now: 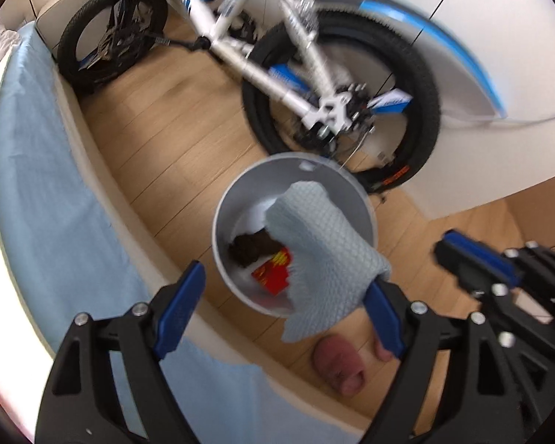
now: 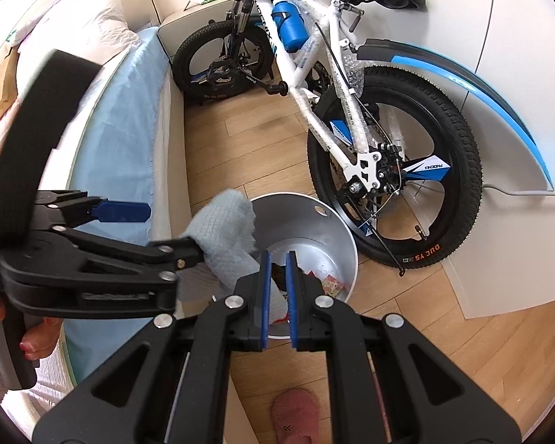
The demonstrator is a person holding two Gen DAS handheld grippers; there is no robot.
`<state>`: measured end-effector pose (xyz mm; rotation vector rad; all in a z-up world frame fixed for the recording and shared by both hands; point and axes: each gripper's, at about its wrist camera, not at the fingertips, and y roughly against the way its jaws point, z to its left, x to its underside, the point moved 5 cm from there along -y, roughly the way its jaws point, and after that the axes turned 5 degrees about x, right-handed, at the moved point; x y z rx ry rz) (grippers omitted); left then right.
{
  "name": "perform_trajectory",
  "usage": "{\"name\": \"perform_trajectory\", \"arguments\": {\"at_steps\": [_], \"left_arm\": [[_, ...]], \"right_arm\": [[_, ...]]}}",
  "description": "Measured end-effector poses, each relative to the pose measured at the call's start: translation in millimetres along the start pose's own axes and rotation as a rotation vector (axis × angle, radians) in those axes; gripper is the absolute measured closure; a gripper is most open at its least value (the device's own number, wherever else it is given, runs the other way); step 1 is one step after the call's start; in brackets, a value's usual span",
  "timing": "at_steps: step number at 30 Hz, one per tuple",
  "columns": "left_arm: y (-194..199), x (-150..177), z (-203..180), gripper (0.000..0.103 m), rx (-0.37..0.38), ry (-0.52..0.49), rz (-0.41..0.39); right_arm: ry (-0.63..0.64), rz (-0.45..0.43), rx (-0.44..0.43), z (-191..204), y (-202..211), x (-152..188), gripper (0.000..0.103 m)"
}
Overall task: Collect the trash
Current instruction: 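Open the left gripper to release the grey cloth into the bin, then move both grippers back over the mattress toward the yellow cloth and bubble wrap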
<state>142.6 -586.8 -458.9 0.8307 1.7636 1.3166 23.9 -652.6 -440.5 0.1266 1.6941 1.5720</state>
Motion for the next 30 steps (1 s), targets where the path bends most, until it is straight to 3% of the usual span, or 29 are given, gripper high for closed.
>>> {"name": "perform_trajectory", "arguments": {"at_steps": [5,14,17,25,30], "left_arm": [[-14,6,-1,0.021,-0.035,0.013,0.116],[-27,11,0,0.021,-0.007,0.098,0.276],[-32,13,1,0.021,0.042,0.175,0.352],[-24,12,3,0.021,0.055,0.212,0.359],[-12,7,4,0.021,-0.021,0.173,0.296]], "right_arm": [[-0.013,0.004,0.002,-3,2,2,0.096],[-0.027,-0.006,0.023,-8,8,-3,0.096],[-0.024,-0.013,0.027,-9,11,-5,0.096],[-0.024,-0.020,0.027,-9,14,-5,0.096],[-0.022,-0.024,0.027,-9,17,-5,0.096]]}}
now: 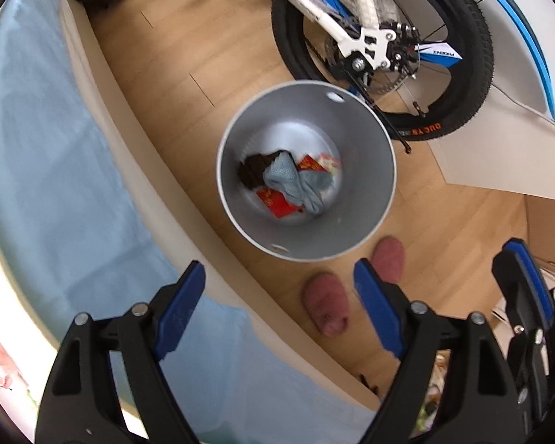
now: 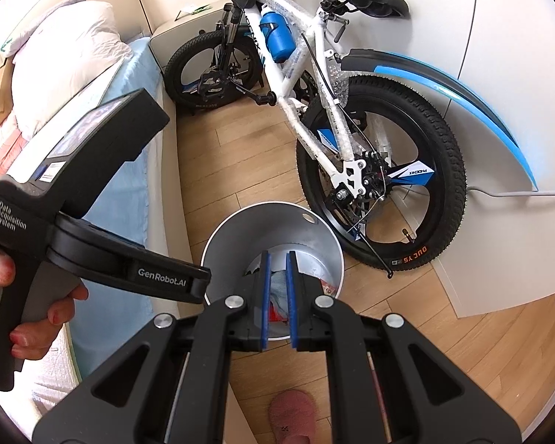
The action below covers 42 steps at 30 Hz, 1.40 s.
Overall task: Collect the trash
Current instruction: 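Move both grippers back over the mattress toward the yellow cloth and bubble wrap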
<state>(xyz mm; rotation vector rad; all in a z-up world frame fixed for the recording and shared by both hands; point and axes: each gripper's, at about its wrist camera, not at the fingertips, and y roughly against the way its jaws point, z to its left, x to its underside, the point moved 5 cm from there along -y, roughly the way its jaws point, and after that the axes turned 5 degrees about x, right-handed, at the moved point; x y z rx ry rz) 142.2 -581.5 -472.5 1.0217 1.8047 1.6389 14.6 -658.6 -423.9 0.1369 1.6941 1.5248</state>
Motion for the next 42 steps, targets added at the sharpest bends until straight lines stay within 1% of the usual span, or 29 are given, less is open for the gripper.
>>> {"name": "perform_trajectory", "arguments": {"at_steps": [3,6,10,13,16,17,21,24,28,32,38,42], "left_arm": [[5,3,2,0.021,0.020,0.005,-0.008],[14,8,1,0.021,0.008,-0.003,-0.050],[33,19,-3,0.021,0.002,-0.035,-0.136],[50,32,-7,0.021,-0.039,-0.073,-0.205],[68,49,-11,0.021,-0.049,-0.097,-0.269],[74,55,-12,0.021,-0.046,-0.102,-0.290],[100,83,-9,0.021,-0.033,-0.107,-0.372],[116,104,-4,0.021,-0.045,-0.097,-0.416],[139,140,15,0.021,-0.069,-0.053,-0.474],[159,181,47,0.021,-0.085,0.018,-0.520],[183,254,115,0.021,-0.147,0.129,-0.576],[197,309,169,0.021,-0.199,0.236,-0.603]], "right_arm": [[0.002,-0.003,0.000,3,5,0,0.096],[0.003,-0.008,0.001,6,14,-1,0.096],[0.007,-0.020,0.014,8,32,-2,0.096],[0.006,-0.025,0.020,10,49,-2,0.096],[0.011,-0.025,0.021,16,67,-1,0.095],[0.015,-0.027,0.021,19,74,0,0.094],[0.029,-0.042,0.015,34,100,6,0.083],[0.055,-0.052,0.006,53,120,11,0.082],[0.104,-0.068,-0.014,86,147,21,0.078],[0.165,-0.084,-0.052,130,170,33,0.077],[0.265,-0.102,-0.123,210,200,53,0.077],[0.340,-0.104,-0.184,273,215,73,0.077]]}}
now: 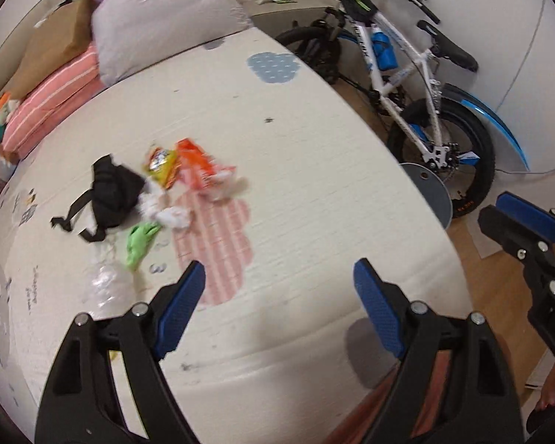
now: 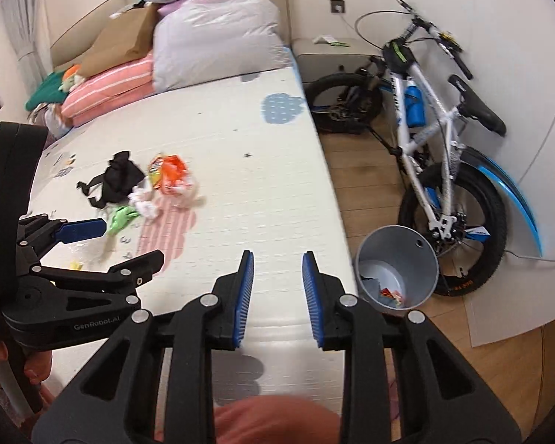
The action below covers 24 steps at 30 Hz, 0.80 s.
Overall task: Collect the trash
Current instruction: 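Move both grippers back over the mattress toward the yellow cloth and bubble wrap, then grasp the yellow cloth with the left gripper while the right gripper grasps the bubble wrap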
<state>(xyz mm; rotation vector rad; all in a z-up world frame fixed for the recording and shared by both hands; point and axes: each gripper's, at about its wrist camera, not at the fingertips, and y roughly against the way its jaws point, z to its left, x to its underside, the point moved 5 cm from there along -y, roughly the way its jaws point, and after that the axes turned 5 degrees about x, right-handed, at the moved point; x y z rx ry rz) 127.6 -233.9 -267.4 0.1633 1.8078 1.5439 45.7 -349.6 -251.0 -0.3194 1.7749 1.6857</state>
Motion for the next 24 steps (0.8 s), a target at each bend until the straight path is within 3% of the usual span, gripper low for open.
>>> {"name": "perform_trajectory", "arguments": {"at_steps": [7,13,18,24], "left_arm": [[34,60,114,0.021,-0.100,0.170,-0.006],[41,103,192,0.021,-0.146,0.318,0.015],[26,127,234,0.021,-0.133,0.409,0.053],[-12,141,250,0.021,-0.090,0.440,0.114]], "right_arm": [[0.133,0.009,-0.119,118,-4,2,0.075],[0.238,0.022,-0.197,204,-22,4,0.075],[0.279,0.035,-0.245,253,-47,5,0.058],[0.318,0.081,-0.251,282,-91,4,0.051]]}}
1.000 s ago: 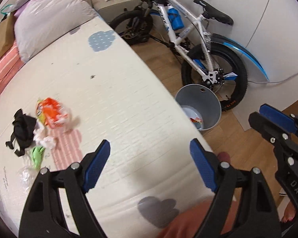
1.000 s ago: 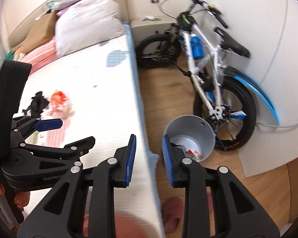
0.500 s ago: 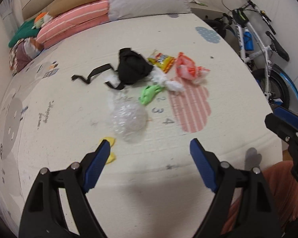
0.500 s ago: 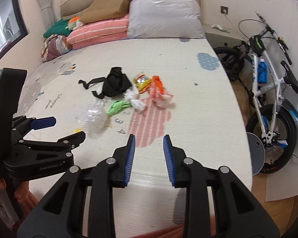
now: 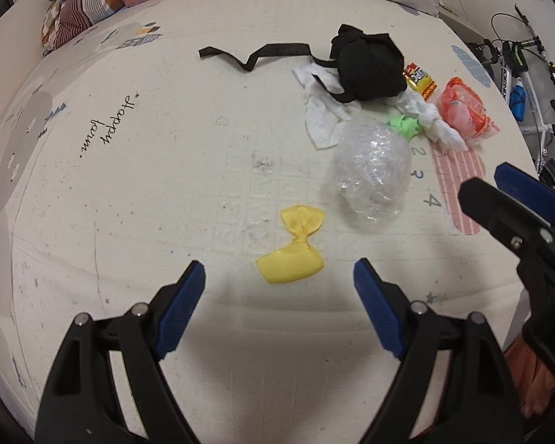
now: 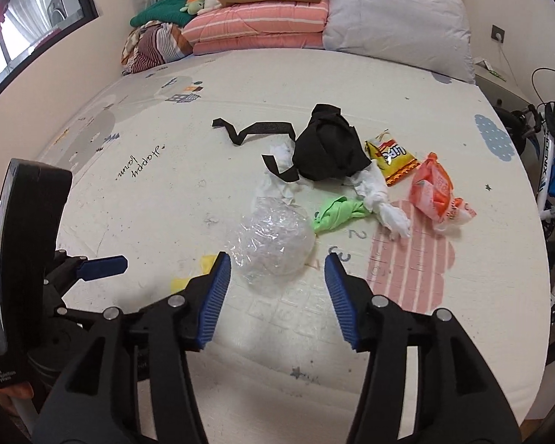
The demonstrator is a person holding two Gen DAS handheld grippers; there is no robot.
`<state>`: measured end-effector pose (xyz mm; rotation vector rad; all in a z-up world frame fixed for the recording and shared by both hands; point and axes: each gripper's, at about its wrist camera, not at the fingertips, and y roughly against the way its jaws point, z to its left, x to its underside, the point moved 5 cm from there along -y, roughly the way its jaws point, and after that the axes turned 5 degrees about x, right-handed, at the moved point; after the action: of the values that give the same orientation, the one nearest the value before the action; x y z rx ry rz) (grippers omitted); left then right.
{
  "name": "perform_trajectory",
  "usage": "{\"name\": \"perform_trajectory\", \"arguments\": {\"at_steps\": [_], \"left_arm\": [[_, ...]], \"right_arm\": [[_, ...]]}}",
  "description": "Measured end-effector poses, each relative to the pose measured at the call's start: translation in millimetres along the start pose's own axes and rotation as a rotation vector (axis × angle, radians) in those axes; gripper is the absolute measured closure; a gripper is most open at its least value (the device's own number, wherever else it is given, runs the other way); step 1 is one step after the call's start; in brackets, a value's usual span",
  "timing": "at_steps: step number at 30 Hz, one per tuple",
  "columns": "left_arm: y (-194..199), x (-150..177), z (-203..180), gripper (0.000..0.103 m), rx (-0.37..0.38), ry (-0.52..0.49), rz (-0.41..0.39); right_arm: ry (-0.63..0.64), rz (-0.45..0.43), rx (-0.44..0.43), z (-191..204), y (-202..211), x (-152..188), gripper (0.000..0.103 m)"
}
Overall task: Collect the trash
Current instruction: 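Grasp the yellow cloth with the left gripper while the right gripper grasps the bubble wrap, then carry both items over the grey bin and open both grippers to drop them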
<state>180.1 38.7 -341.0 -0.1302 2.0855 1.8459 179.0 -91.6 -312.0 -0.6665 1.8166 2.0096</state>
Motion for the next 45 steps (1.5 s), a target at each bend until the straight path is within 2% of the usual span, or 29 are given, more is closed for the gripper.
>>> {"name": "perform_trajectory", "arguments": {"at_steps": [3,6,9,13,14,15,17,18,19,21,25,29,34,40,45], "left_arm": [[-24,2,5,0.021,-0.013,-0.004,0.041],[-46,3,8,0.021,-0.021,-0.007,0.075],[-54,-2,11,0.023,-0.026,-0.012,0.055],[-60,-8,16,0.032,-0.029,-0.017,0.018],[-60,-9,17,0.038,-0.032,-0.023,0.007],[-59,-9,17,0.040,-0.027,-0.033,-0.005],[-58,-12,17,0.067,-0.021,-0.041,-0.027],[-57,-13,19,0.074,-0.025,-0.036,-0.036],[-56,-15,19,0.089,-0.016,-0.031,-0.042],[-55,-16,22,0.090,0.005,-0.019,-0.044],[-49,-18,19,0.092,0.044,-0.008,-0.066],[-25,-26,12,0.092,0.083,-0.012,-0.149],[2,-26,0,0.092,0.134,-0.031,-0.211],[34,-18,-34,0.092,0.155,-0.108,-0.255],[54,-7,-90,0.092,0.164,-0.210,-0.279]], "right_arm": [[0.014,0.032,0.002,1,-25,-5,0.045],[0.021,0.066,-0.004,3,-49,-7,0.045],[0.028,0.098,-0.014,7,-67,-7,0.044],[0.039,0.129,-0.021,13,-83,-4,0.044],[0.042,0.131,-0.022,15,-85,-4,0.046],[0.045,0.129,-0.027,16,-86,-3,0.053],[0.050,0.125,-0.027,18,-85,-4,0.064],[0.054,0.120,-0.024,19,-83,-4,0.069],[0.054,0.115,-0.022,19,-80,-5,0.071],[0.048,0.100,-0.016,17,-73,-6,0.075],[0.026,0.074,0.000,6,-50,-5,0.077],[0.005,0.043,0.026,-9,-21,-3,0.077],[-0.029,-0.006,0.059,-34,23,7,0.077],[-0.095,-0.059,0.103,-78,69,26,0.076],[-0.162,-0.091,0.151,-128,102,49,0.076]]}}
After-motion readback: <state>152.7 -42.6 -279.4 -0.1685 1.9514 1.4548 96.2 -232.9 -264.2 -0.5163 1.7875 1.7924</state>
